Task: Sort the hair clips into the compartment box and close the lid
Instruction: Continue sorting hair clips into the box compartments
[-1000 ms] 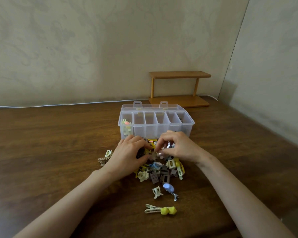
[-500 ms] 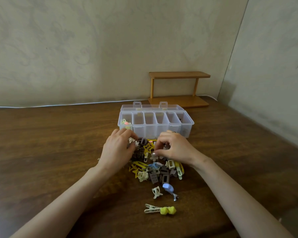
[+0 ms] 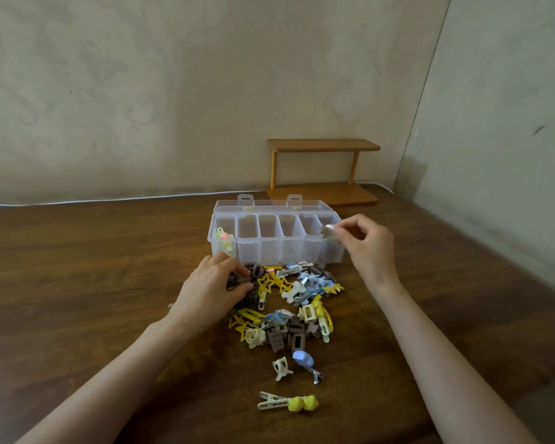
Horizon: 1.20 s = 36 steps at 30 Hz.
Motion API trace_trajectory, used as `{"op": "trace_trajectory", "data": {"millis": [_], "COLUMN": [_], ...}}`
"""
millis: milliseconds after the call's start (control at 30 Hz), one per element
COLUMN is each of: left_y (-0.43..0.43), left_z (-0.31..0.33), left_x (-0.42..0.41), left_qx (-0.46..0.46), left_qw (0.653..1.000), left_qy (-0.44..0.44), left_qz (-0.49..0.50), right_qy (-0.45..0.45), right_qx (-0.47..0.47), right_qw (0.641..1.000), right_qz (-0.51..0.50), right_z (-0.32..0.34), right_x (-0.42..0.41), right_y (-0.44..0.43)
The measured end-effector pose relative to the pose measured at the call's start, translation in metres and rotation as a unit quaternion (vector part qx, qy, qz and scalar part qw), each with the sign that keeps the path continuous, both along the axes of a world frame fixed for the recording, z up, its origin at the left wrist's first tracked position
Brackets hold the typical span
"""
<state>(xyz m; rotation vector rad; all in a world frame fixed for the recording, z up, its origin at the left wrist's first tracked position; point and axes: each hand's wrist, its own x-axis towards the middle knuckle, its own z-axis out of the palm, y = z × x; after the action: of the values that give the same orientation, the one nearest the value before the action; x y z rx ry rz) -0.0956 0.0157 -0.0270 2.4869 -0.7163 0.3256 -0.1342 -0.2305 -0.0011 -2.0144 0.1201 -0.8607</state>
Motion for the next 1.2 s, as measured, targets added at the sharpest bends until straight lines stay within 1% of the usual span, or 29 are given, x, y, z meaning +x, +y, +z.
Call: {"op": "trace_trajectory", "data": {"millis": [67,167,233,433,500,567,667,733,800,933,1067,1167,1200], "left_y": [-0.001,0.0,0.0,0.0,0.0,0.0,0.0,0.001,0.001,0.001,0.001,0.002,0.002], "left_z": [0.0,0.0,0.0,0.0,-0.001,-0.001,-0.001,-0.001,-0.001,0.001,0.002,0.001,0.001], "left_x": [-0.001,-0.001,0.0,0.0,0.001,0.002,0.002,0.002,0.002,0.001,0.0,0.001,0.002], "left_qx": [0.001,-0.001,0.0,-0.004,-0.012,-0.016,-0.021,-0.025,-0.026,-0.035,-0.048,-0.055,-0.056], "left_qw": [1.0,1.0,1.0,1.0,1.0,1.0,1.0,0.999,0.999,0.999,0.998,0.998,0.997], "left_qy": [0.002,0.003,0.001,-0.003,-0.003,0.0,0.005,0.009,0.015,0.022,0.032,0.038,0.04], "left_qz": [-0.001,-0.002,-0.004,-0.007,-0.011,-0.014,-0.021,-0.026,-0.028,-0.028,-0.024,-0.02,-0.021], "right_qy": [-0.031,-0.014,0.004,0.003,0.008,0.024,0.092,0.151,0.168,0.103,0.145,0.096,0.096], "right_qx": [0.02,-0.003,-0.033,-0.053,-0.088,-0.152,-0.255,-0.29,-0.296,-0.268,-0.302,-0.283,-0.288], "right_qw": [0.997,0.993,0.992,0.99,0.986,0.974,0.948,0.933,0.931,0.945,0.932,0.941,0.94], "right_qz": [-0.064,-0.118,-0.125,-0.131,-0.143,-0.163,-0.167,-0.148,-0.135,-0.157,-0.136,-0.158,-0.155], "right_z": [0.001,-0.001,-0.005,-0.011,-0.012,-0.012,-0.013,-0.015,-0.017,-0.016,-0.017,-0.016,-0.016], "right_x": [0.006,0.018,0.022,0.018,0.016,0.014,0.014,0.016,0.018,0.015,0.017,0.016,0.016], "right_y": [-0.006,-0.013,-0.016,-0.021,-0.02,-0.019,-0.018,-0.018,-0.017,-0.016,-0.015,-0.014,-0.014]}}
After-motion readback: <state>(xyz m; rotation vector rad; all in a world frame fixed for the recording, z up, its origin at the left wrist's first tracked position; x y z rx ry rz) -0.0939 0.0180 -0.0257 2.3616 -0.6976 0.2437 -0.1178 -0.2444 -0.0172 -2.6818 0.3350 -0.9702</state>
